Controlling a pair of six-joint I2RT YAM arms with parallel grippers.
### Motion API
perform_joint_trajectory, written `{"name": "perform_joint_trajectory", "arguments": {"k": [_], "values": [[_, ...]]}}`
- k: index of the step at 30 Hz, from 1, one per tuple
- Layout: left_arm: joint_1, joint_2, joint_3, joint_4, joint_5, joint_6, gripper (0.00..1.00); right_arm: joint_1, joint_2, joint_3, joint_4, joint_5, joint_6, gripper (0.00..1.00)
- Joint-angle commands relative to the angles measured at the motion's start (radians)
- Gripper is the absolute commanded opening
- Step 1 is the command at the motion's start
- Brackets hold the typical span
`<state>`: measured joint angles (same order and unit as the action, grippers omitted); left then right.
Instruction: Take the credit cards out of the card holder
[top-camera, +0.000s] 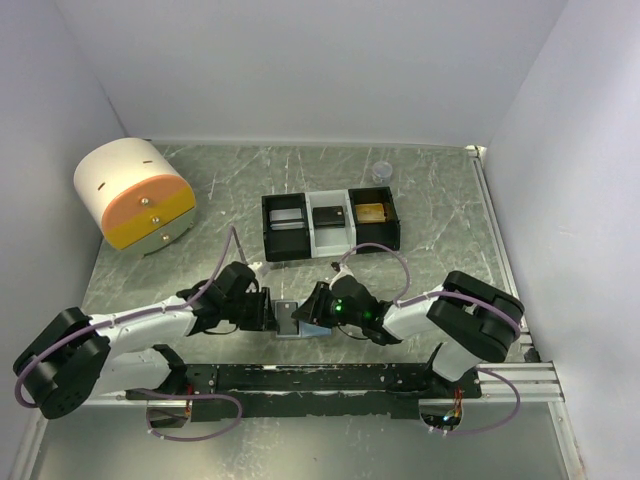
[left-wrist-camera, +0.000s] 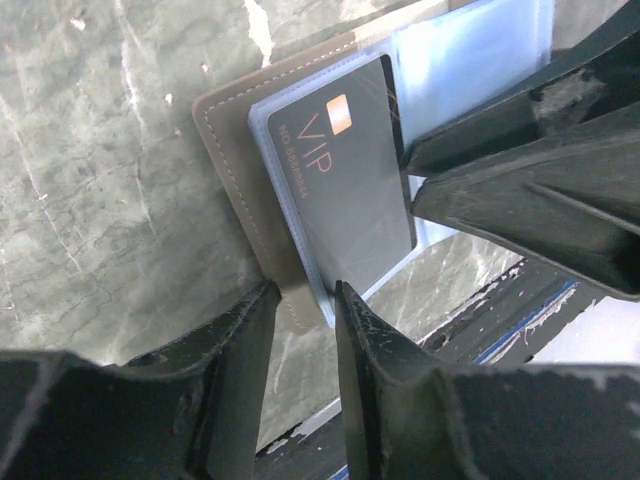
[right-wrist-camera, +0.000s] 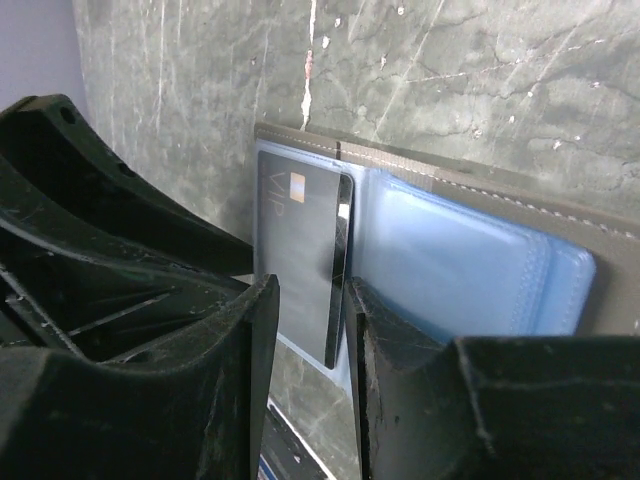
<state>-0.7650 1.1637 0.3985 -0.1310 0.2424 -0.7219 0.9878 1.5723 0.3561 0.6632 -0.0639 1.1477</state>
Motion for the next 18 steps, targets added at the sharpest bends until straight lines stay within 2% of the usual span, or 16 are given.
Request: {"name": "perform_joint_trajectory", "arguments": {"k": [1, 4, 11, 13, 18], "values": [[-0.016, 0.016, -0.044, 0.117, -0.018, -0.039, 0.4, 0.003, 0.031, -0.024, -0.058, 0.025, -0.006, 0.34], [-0.024, 0.037, -0.052, 0.154, -0.013, -0.051, 0.32, 0.002, 0.034, -0.02, -0.055, 0.021, -0.005, 0.33], [-0.042, 0.034, -0.045, 0.114, -0.058, -0.062, 0.14, 0.002, 0.005, -0.027, -0.073, 0.04, -0.002, 0.33], [-0.044, 0.016, -0.043, 0.112, -0.056, -0.068, 0.15, 0.002, -0.012, -0.02, -0.103, 0.051, -0.01, 0.33], [-0.048, -0.06, -0.012, 0.067, -0.09, -0.084, 0.27, 0.003, -0.032, -0.011, -0.145, 0.063, -0.025, 0.33]]}}
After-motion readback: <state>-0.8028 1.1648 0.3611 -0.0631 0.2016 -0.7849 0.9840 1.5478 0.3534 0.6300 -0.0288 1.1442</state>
